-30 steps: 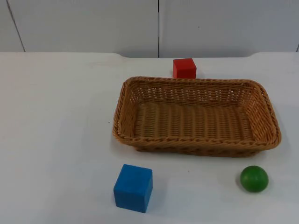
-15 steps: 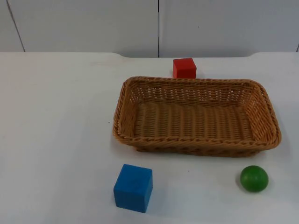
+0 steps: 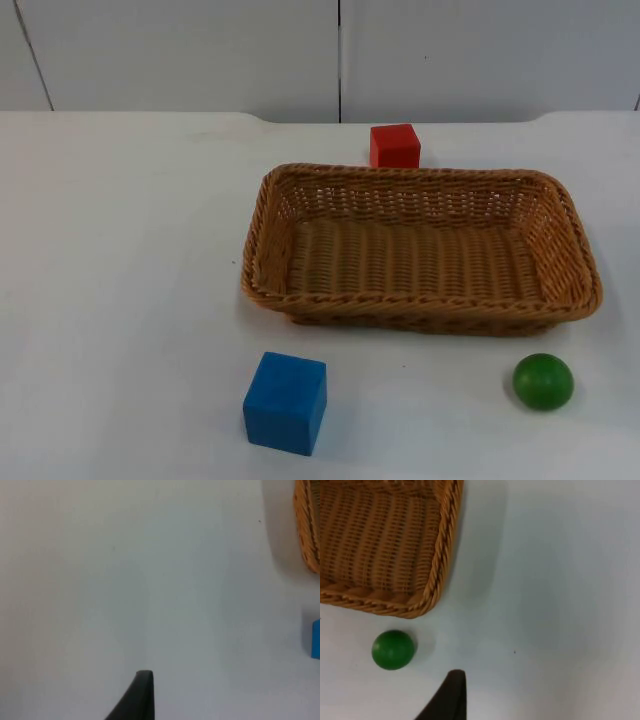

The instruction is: Place all geometric objects except the red cube into the basket.

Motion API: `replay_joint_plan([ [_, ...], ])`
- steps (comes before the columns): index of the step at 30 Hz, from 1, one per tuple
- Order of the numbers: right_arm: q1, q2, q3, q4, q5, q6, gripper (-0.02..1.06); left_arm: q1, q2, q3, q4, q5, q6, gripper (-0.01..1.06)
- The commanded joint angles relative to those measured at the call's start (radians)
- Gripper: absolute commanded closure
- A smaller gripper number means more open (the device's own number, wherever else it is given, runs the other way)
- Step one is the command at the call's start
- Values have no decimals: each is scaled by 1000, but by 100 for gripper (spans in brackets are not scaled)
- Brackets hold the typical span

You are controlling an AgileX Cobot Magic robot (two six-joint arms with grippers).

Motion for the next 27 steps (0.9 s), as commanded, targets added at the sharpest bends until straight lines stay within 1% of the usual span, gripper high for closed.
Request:
replay_joint_plan([
  [1, -8, 5, -5, 1, -13, -11, -1, 2, 43, -7, -36, -16, 44, 0],
  [2, -8, 5, -5, 1, -13, -11, -1, 2, 43, -7, -36, -16, 44, 0],
  [7, -8, 6, -5, 1, -17, -11, -1, -4, 164, -9, -142, -23, 171, 0],
  [8, -8, 6, -5, 1, -17, -11, -1, -4, 164, -9, -142, -23, 171, 0],
  [11, -8, 6, -5, 1, -17, -13, -1, -37, 232, -9, -189, -25, 213, 0],
  [12, -8, 6, -5, 1, -17, -13, -1, -66, 263, -9, -189, -27, 215, 0],
  [13, -8, 6, -5, 1, -18, -13, -1, -120, 308, -16, -189, -37, 209, 0],
  [14, -8, 6, -5, 1, -18, -13, -1, -120, 308, -16, -189, -37, 209, 0],
  [19, -8, 6, -5, -1, -20, -13, -1, -322, 485, -34, -158, -169, 115, 0],
  [20, -8, 6, -5, -1, -20, -13, -1, -322, 485, -34, -158, -169, 115, 0],
  [25, -8, 6, -5, -9, -27, -13, -1, -495, 679, -158, -60, -183, -28, 0],
  [26, -8, 6, -5, -9, -27, -13, -1, -495, 679, -158, -60, -183, -28, 0],
  [27, -8, 6, -5, -9, -27, -13, -1, -524, 709, -184, -42, -183, -58, 0],
])
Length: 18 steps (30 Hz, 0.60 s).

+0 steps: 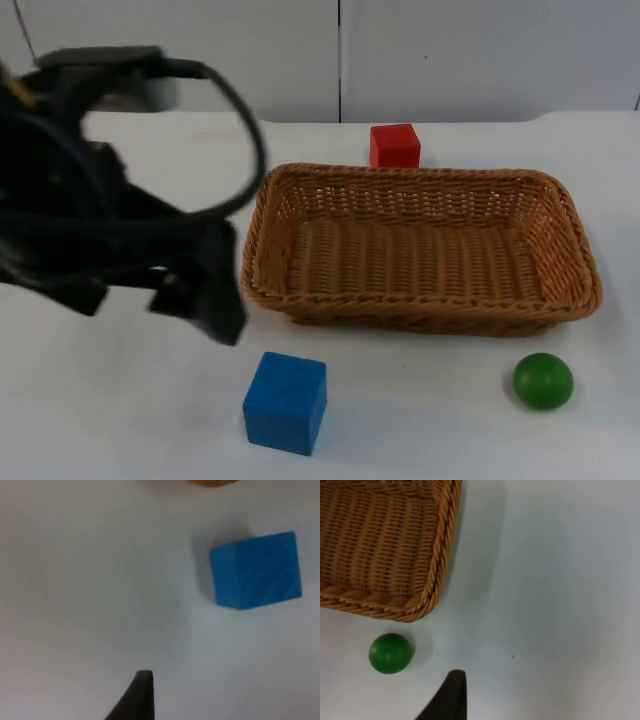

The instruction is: Place all geometric objects except the red cube into the basket.

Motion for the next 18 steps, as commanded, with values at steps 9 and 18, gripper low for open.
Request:
replay_joint_plan([
  [9, -8, 0, -5, -7, -16, -8, -1, -186, 254, -184, 183, -43, -287, 0],
  [18, -8, 0, -5, -7, -22, -8, -1, -215, 396, -217, 223, -104, -399, 0],
])
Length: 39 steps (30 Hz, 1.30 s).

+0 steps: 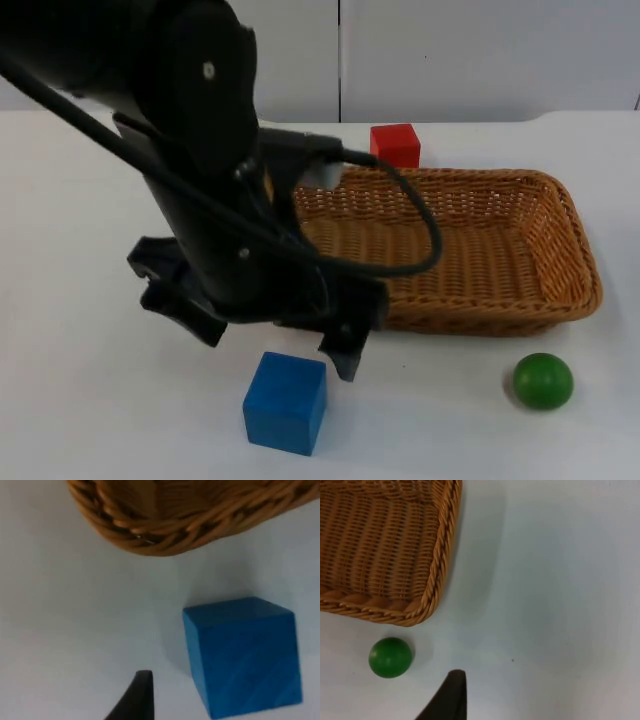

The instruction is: Place all geometric objects except the red cube into the basket.

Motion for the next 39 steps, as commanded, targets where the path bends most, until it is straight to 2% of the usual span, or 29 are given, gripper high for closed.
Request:
replay_joint_plan([
  [1, -8, 0, -5, -7, -12, -8, -1, -5, 29, -7, 12, -24, -31, 0],
  [8, -8, 0, -5, -7, -17, -8, -1, -5, 122, -7, -8, -106, -49, 0],
  [21, -8, 0, -5, -7, -24, -8, -1, -5, 205, -7, -11, -130, -51, 3],
  [22, -8, 0, -5, -7, -26, -8, -1, -5, 205, -7, -11, -130, -51, 8],
  [23, -8, 0, -5, -7, -26, -8, -1, -5, 205, -7, -17, -130, -51, 20],
  [24, -8, 0, -5, -7, -26, -8, -1, -5, 205, -7, -24, -130, -51, 32],
  [26, -8, 0, -5, -7, -26, -8, -1, -5, 203, -7, -28, -119, -51, 66],
  [27, -8, 0, -5, -7, -26, -8, -1, -5, 203, -7, -28, -119, -51, 66],
  [28, -8, 0, -5, -7, -26, -8, -1, -5, 203, -7, -28, -114, -51, 72],
  [29, -8, 0, -5, -7, -26, -8, -1, -5, 192, -7, -28, -97, -48, 102],
  [32, -8, 0, -5, -7, -31, -8, -1, -5, 150, -7, -26, -21, 56, 105],
  [34, -8, 0, -5, -7, -31, -8, -1, -5, 144, -7, -26, -9, 70, 105],
  [36, -8, 0, -5, -7, -28, -8, -1, -5, 77, -6, -26, 71, 140, 105],
  [39, -8, 0, -5, -7, -25, -8, -1, -5, 16, -6, -28, 101, 185, 105],
])
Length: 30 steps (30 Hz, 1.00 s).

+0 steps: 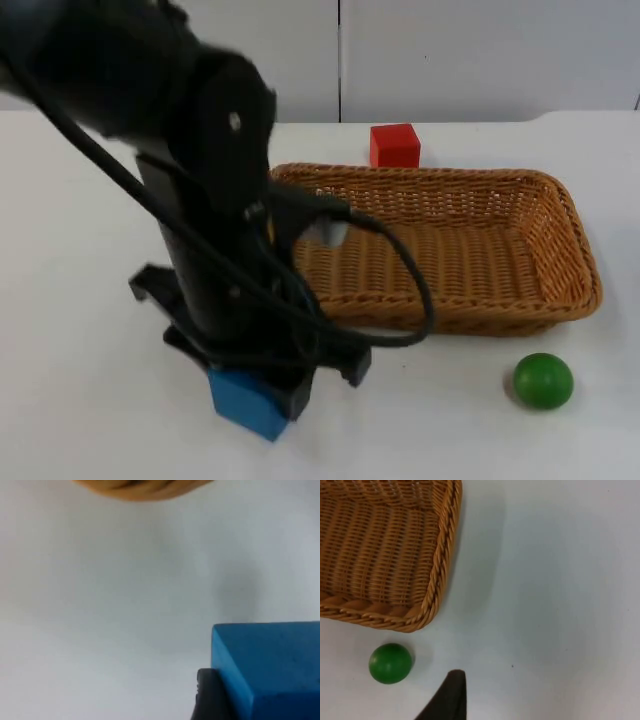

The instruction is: Place all geometric objects except the red cube into the basket.

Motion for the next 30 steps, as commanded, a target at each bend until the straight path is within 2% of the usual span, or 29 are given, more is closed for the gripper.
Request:
replay_joint_plan([
  [1, -8, 0, -5, -7, -7, -8, -1, -5, -70, -1, -15, 31, 48, 105],
  [8, -8, 0, -5, -7, -7, -8, -1, -5, -241, -1, -15, 16, 131, 105],
  [12, -8, 0, -5, 0, -5, -8, -1, -3, -244, -14, -3, -10, 137, 105],
  [15, -8, 0, -5, 0, -5, -8, -1, -3, -187, -86, 4, -33, 152, 105],
  [23, -8, 0, -5, -2, -5, -8, -1, 17, 23, -350, 80, -6, 152, 105],
  [28, -8, 0, -5, -2, -2, -8, -1, 90, 158, -489, 10, 13, 199, 105],
  [30, -8, 0, -5, -2, -2, -8, -1, 101, 183, -508, -21, 11, 219, 105],
])
